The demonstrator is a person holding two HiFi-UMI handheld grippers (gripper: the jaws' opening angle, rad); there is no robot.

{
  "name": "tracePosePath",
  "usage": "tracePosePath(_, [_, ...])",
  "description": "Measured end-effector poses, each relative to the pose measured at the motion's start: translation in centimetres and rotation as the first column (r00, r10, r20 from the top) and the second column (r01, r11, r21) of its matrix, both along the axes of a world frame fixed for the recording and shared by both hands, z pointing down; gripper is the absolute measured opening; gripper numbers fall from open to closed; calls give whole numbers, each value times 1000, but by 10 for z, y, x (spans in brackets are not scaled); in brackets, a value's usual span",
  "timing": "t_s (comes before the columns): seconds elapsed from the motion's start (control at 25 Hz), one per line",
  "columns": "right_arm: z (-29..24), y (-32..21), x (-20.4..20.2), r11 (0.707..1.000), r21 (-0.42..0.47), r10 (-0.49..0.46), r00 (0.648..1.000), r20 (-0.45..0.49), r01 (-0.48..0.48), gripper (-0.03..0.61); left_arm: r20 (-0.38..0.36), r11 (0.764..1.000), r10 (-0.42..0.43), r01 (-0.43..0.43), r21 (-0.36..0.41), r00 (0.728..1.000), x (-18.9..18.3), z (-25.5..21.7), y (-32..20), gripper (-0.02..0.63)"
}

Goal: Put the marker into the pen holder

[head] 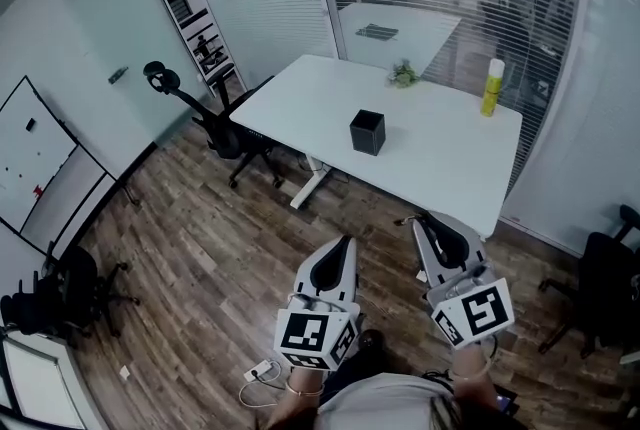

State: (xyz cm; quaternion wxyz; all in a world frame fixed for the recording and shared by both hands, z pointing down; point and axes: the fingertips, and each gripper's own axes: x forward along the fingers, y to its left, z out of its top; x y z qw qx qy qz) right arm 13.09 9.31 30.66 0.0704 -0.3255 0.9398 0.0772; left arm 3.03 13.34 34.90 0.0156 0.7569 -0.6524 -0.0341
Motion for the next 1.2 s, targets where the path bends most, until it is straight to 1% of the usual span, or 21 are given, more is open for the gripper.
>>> tracePosePath(0.4, [-11,-42,-30,999,27,25,1000,-6,-25,60,-2,999,37,-37,12,999,-26,-6,-42,18])
tracePosePath(0.56, [-19,-56,-45,998,50,37,999,-8,-37,60,-6,998,51,-51,27,999,-40,-12,-58,18])
tracePosePath(0.72, [-18,-66,-61,998,50,48,999,-15,-47,60,-14,998,60,-59,27,998,-55,-12,-71,18])
tracePosePath(0.92, [-20,-72,-75,997,55,62,998,-21,-61,60,-26,997,80,-79,22,996,-67,-9,-79,18])
tracePosePath(1.2, [-18,-72,-82,996,55,79,996,-37,-77,60,-52,995,99,-98,17,994,-72,-4,-81,18])
